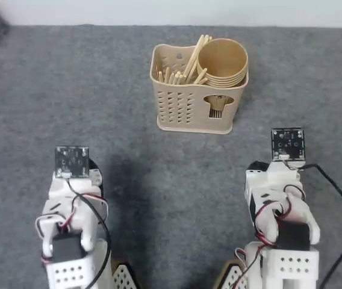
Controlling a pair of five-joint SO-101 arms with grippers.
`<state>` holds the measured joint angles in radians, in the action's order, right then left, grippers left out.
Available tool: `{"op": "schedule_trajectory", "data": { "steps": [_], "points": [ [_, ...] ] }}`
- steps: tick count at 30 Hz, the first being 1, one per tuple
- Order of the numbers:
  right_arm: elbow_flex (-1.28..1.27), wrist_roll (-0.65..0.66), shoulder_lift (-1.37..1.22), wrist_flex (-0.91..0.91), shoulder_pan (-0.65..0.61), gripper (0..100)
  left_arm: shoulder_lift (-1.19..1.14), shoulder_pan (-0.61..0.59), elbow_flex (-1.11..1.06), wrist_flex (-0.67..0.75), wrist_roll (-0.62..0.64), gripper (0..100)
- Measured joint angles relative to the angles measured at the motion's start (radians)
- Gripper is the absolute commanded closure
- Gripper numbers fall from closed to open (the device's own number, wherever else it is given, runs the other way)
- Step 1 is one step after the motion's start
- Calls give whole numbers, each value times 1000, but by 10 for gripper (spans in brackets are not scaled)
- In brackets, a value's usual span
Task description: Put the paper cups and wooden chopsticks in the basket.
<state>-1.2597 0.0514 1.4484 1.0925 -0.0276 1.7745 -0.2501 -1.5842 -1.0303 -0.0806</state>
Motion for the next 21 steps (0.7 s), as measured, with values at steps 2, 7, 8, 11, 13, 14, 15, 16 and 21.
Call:
{"op": "schedule_trajectory", "data": {
  "steps": [2,7,8,11,13,14,15,16,21],
  "points": [
    [-26,-2,-2,0,-2,991,21,0,-9,-37,0,987],
    [-133,-3,-11,-2,-2,991,17,-2,-25,-78,0,987],
    [-153,-3,-11,-2,0,991,17,-2,-25,-94,0,987],
    [-218,-3,-9,-3,55,991,17,21,-25,-163,0,987],
    [-258,-3,-11,-3,121,991,17,48,-25,-219,0,987],
    [-276,-3,-11,-3,157,991,17,55,-25,-233,0,987],
    [-298,-3,-11,-3,187,991,17,54,-26,-238,3,987],
    [-319,-3,-11,-3,204,991,17,51,-26,-242,21,987],
    [-336,-3,-2,74,201,991,17,54,-35,-247,206,987]
  ]
}}
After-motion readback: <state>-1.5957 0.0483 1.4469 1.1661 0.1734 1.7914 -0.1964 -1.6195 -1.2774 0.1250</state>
